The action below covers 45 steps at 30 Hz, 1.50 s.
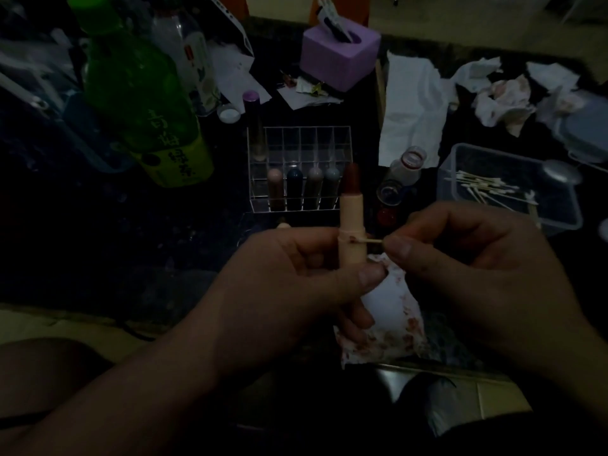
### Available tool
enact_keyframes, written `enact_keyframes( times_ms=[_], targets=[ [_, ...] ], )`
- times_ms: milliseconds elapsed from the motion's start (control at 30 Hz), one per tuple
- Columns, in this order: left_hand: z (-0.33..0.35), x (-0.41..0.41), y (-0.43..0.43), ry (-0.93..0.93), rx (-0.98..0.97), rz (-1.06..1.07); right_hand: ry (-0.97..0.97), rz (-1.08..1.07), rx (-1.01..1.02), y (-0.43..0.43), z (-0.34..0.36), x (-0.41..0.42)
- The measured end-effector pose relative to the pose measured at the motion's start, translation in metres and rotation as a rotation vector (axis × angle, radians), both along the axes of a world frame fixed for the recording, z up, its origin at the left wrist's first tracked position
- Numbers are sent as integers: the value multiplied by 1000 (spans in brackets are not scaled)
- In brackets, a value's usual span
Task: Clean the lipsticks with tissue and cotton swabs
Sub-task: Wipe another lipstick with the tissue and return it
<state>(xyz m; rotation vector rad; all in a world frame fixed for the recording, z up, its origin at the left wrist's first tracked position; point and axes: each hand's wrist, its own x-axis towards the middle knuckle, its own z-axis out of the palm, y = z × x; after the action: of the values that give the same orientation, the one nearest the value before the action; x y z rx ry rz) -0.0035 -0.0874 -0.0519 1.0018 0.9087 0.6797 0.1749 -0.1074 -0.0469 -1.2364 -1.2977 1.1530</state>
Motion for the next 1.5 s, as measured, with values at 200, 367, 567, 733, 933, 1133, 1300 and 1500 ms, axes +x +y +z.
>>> enact_keyframes(
  times_ms=[200,367,567,733,933,1133,1300,1500],
  targets=[
    [-4,-5,0,-56,-36,34,-104,-53,-33,2,-2,6],
    [-1,-1,-1,27,67,64,-82,7,4,1,0,-1],
    [-5,-3,0,63,98,87,-96,-66,55,-2,-2,3],
    [-9,-3,-1,44,151,44,-138,-46,55,-1,-1,1],
    [-18,-4,-1,-81,127,-7,-127,-62,44,0,3,5],
    [-20,0,-4,-253,18,-35,-122,-85,45,-1,1,4],
    [-22,7,-5,-173,71,-14,-54,-70,44,-1,-1,0],
    [-22,12,-8,-233,84,79,-63,-117,54,-3,-4,1]
  ],
)
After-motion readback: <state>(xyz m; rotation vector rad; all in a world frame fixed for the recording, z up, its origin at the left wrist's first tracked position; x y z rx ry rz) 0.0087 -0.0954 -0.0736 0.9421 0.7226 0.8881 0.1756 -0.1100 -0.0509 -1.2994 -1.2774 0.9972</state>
